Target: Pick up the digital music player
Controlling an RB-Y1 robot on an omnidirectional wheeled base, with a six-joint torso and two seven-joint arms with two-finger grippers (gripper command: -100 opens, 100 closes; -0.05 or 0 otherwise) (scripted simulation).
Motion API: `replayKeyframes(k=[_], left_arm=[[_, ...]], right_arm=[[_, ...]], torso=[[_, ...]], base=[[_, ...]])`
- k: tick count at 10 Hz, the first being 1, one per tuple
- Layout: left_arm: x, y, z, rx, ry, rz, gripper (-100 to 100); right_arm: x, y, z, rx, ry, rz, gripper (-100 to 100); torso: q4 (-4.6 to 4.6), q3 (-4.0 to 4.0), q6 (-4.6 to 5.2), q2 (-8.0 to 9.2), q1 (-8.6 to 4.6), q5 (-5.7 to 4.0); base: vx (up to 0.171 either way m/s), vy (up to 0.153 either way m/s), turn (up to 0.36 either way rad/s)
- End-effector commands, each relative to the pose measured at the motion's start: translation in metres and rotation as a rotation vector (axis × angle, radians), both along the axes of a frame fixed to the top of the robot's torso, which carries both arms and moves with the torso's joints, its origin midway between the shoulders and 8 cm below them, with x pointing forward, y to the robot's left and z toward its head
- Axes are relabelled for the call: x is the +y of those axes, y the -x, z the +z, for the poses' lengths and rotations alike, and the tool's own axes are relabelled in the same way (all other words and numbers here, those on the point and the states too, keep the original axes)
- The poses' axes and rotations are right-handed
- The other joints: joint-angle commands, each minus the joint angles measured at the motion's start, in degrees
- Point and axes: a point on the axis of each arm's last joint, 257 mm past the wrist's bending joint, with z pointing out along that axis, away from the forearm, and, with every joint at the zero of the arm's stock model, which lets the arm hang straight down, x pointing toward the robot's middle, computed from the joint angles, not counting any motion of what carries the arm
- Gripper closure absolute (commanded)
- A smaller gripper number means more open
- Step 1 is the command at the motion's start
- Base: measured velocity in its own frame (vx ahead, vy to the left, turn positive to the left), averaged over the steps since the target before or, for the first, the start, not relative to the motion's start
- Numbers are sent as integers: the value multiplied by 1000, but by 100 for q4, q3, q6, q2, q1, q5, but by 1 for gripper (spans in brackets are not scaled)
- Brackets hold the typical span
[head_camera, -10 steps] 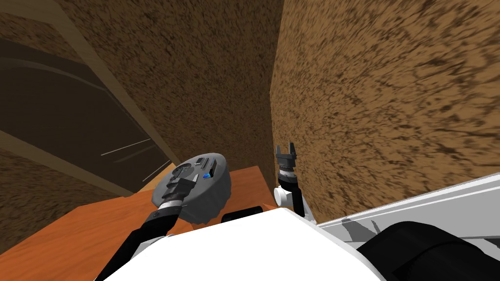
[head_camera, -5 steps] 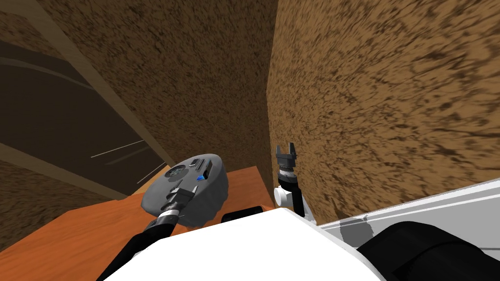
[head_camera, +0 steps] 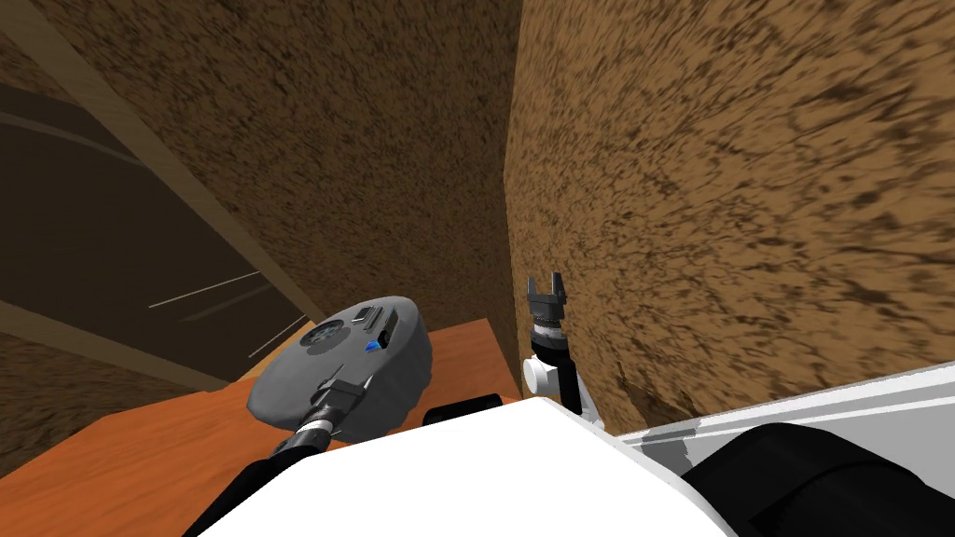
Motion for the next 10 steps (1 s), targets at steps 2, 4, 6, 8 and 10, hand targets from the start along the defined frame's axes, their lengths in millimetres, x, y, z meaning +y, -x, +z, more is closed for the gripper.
replayKeyframes(k=[2, 4, 6, 8, 10], left_arm=[[5, 16, -29, 78, 70, 29, -100], [10, 29, -48, 135, 127, 57, -100], [22, 53, -77, 218, 228, 119, -100], [25, 67, -93, 274, 281, 147, -100], [29, 80, -107, 327, 331, 176, -100]], right_arm=[[0, 0, 0, 0, 0, 0, 0], [0, 0, 0, 0, 0, 0, 0], [0, 0, 0, 0, 0, 0, 0], [0, 0, 0, 0, 0, 0, 0], [0, 0, 0, 0, 0, 0, 0]], torso=[[-1, -2, 0, -3, -1, 0], [-1, -4, 0, -7, 5, 1], [-2, -6, 0, -11, 6, 2], [-4, -10, 0, -16, 6, 1], [-3, -7, -1, -11, 12, 2]], base=[[40, -46, -31], [47, -34, -34], [75, -40, -54], [72, -36, -42], [59, -19, -33]])
